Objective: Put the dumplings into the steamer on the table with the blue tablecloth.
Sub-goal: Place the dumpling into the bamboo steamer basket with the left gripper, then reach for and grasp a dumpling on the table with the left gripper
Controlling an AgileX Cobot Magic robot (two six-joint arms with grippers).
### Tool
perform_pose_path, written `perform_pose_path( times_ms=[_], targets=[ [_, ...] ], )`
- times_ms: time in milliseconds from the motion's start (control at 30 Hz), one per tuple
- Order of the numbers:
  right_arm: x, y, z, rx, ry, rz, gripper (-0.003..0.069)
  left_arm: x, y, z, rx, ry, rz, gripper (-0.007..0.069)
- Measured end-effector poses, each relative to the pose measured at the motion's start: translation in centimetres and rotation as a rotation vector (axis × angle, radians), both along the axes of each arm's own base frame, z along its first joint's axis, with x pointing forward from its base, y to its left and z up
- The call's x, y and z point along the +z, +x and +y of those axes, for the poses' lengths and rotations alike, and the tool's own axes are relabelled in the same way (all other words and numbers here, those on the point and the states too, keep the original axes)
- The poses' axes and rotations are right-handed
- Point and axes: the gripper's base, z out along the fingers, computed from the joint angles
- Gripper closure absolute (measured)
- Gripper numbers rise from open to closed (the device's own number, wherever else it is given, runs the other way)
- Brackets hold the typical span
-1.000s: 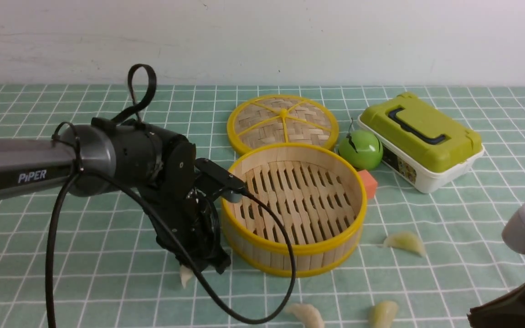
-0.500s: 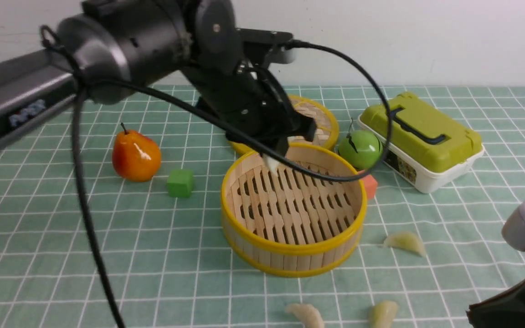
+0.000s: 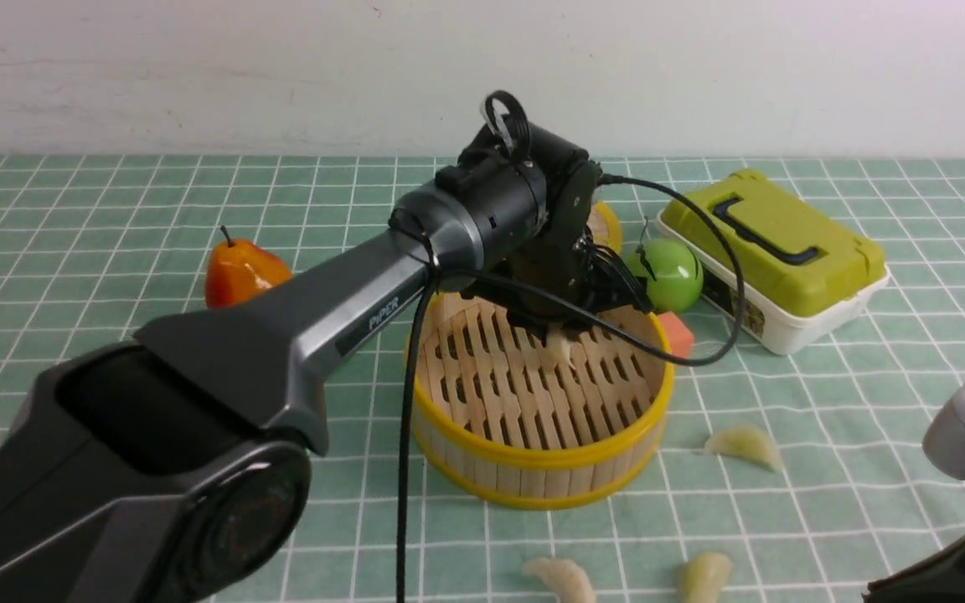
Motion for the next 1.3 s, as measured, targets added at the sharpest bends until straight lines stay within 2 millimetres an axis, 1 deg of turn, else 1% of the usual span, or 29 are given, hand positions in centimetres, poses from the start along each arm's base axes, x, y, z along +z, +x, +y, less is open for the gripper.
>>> perform_pose_path(
  times_ms=[33,67,100,133,167,200,233,300,333,367,400,467,500,533,567,600,667,700,767,833,867,900,933,967,1000,1100,1167,1200,1300],
  targets=[
    [0.0,0.0,0.0,0.000,0.000,0.000,0.0649,-0.1,0.0,0.0,0.000,0.001,0.005,0.0389],
    [0.0,0.0,0.0,0.000,0.000,0.000,0.0648,-0.5,-0.1,0.0,0.002,0.004,0.021,0.0342],
    [0.0,0.0,0.0,0.000,0.000,0.000,0.0648,-0.4,-0.1,0.0,-0.001,0.007,0.023,0.0305],
    [0.0,0.0,0.0,0.000,0.000,0.000,0.0645,0.3,-0.3,0.1,-0.007,0.010,0.021,0.0261],
    [0.0,0.0,0.0,0.000,0.000,0.000,0.0645,0.7,-0.4,0.2,-0.018,0.019,0.021,0.0235],
    [0.0,0.0,0.0,0.000,0.000,0.000,0.0644,0.8,-0.4,0.2,-0.018,0.018,0.019,0.0228],
    [0.0,0.0,0.0,0.000,0.000,0.000,0.0641,2.5,-0.6,0.6,-0.042,0.022,-0.002,0.0181],
    [0.0,0.0,0.0,0.000,0.001,0.000,0.0638,5.4,-1.2,1.3,-0.069,0.008,-0.035,0.0153],
    [0.0,0.0,0.0,0.001,0.000,0.000,0.0637,7.8,-1.8,1.9,-0.086,-0.010,-0.059,0.0139],
    [0.0,0.0,0.0,0.001,0.000,0.000,0.0637,9.0,-2.1,2.2,-0.092,-0.021,-0.072,0.0137],
    [0.0,0.0,0.0,0.001,0.002,0.000,0.0636,11.8,-3.2,3.1,-0.111,-0.038,-0.085,0.0132],
    [0.0,0.0,0.0,0.001,0.005,0.001,0.0635,14.7,-4.8,4.3,-0.139,-0.038,-0.086,0.0128],
    [0.0,0.0,0.1,0.001,0.008,0.002,0.0634,15.8,-5.7,4.9,-0.153,-0.033,-0.090,0.0127],
    [0.1,0.0,0.1,0.001,0.009,0.001,0.0632,16.5,-6.4,5.2,-0.167,-0.026,-0.091,0.0127],
    [0.1,0.0,0.1,0.001,0.009,0.001,0.0631,16.8,-6.9,5.5,-0.178,-0.019,-0.087,0.0127],
    [0.1,-0.1,0.1,0.003,0.009,0.001,0.0629,16.9,-8.3,5.9,-0.203,0.004,-0.067,0.0127],
    [0.2,-0.2,0.0,0.003,0.004,-0.007,0.0627,16.2,-10.0,6.1,-0.240,0.042,-0.022,0.0127],
    [0.3,-0.4,-0.1,0.004,0.001,-0.018,0.0627,14.8,-11.6,6.2,-0.267,0.079,0.035,0.0127],
    [0.6,-0.8,-0.3,0.007,-0.004,-0.040,0.0627,13.0,-13.2,6.3,-0.294,0.120,0.102,0.0127],
    [1.0,-1.5,-0.7,0.001,-0.011,-0.071,0.0624,10.1,-15.6,6.4,-0.327,0.175,0.207,0.0127],
    [1.2,-1.8,-0.9,-0.004,-0.012,-0.082,0.0622,9.0,-16.4,6.4,-0.330,0.187,0.243,0.0127],
    [1.6,-2.4,-1.2,-0.017,-0.015,-0.107,0.0619,7.2,-17.3,6.4,-0.325,0.197,0.292,0.0127],
    [1.8,-2.7,-1.4,-0.028,-0.013,-0.122,0.0617,6.1,-17.8,6.2,-0.312,0.182,0.308,0.0127],
    [2.0,-3.1,-1.6,-0.040,-0.012,-0.138,0.0617,5.0,-18.1,5.7,-0.286,0.139,0.308,0.0127],
    [2.1,-3.3,-1.7,-0.047,-0.011,-0.147,0.0617,4.5,-18.2,5.4,-0.270,0.112,0.304,0.0127],
    [2.4,-3.7,-1.9,-0.061,-0.007,-0.161,0.0617,3.5,-18.1,4.4,-0.237,0.029,0.277,0.0127],
    [2.3,-3.7,-1.9,-0.064,-0.010,-0.159,0.0617,2.6,-17.5,3.2,-0.215,-0.046,0.241,0.0127],
    [2.3,-3.7,-1.9,-0.061,-0.012,-0.161,0.0617,2.3,-17.4,3.0,-0.208,-0.055,0.237,0.0127],
    [2.3,-3.8,-1.7,-0.047,-0.010,-0.162,0.0615,0.5,-16.8,2.3,-0.168,-0.067,0.250,0.0127]
  ],
)
